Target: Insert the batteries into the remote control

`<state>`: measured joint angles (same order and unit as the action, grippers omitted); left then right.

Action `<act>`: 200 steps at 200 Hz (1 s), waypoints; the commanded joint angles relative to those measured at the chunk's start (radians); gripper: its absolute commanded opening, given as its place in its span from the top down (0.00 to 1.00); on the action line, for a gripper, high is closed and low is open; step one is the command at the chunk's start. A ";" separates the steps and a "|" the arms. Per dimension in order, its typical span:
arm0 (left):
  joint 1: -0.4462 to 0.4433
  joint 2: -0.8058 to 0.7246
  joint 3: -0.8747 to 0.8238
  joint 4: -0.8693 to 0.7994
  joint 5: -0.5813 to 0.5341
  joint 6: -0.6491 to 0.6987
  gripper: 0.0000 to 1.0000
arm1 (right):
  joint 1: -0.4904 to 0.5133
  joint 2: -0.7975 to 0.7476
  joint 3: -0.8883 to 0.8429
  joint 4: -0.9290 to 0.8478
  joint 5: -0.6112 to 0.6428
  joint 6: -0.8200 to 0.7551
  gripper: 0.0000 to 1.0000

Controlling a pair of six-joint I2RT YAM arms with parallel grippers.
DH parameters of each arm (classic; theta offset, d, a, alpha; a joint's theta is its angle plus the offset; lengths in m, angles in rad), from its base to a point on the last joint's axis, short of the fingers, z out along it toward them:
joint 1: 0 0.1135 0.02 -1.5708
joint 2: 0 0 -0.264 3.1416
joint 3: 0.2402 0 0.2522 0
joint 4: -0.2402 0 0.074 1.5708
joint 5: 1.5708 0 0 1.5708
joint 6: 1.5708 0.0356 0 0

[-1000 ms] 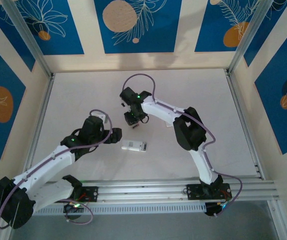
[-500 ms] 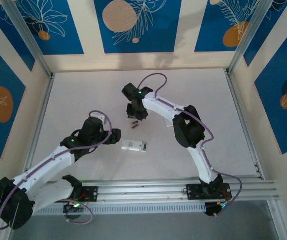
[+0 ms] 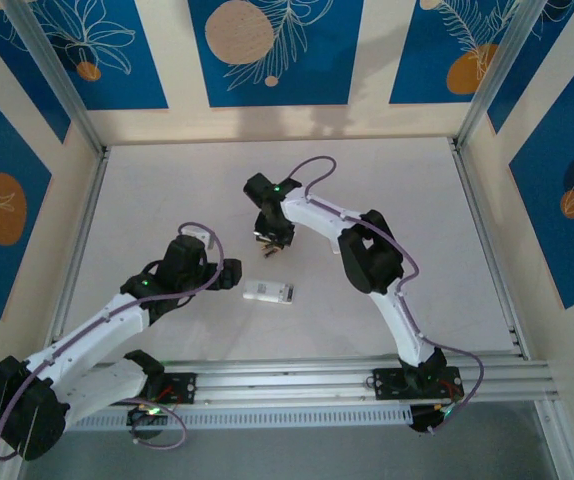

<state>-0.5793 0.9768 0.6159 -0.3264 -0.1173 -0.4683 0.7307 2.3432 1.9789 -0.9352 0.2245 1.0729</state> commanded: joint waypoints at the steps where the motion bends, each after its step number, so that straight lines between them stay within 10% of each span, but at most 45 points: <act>1: -0.006 -0.015 -0.009 0.014 -0.023 0.019 0.00 | 0.009 0.033 0.047 -0.048 0.001 0.030 0.70; 142: -0.007 -0.024 -0.014 0.012 -0.028 0.025 0.00 | 0.019 0.146 0.162 -0.098 0.053 -0.037 0.67; 200: -0.005 -0.031 -0.014 0.010 -0.029 0.027 0.00 | 0.032 0.116 0.215 -0.133 0.070 -0.070 0.84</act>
<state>-0.5793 0.9627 0.6102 -0.3225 -0.1329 -0.4606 0.7429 2.4584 2.1551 -1.0145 0.2733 1.0245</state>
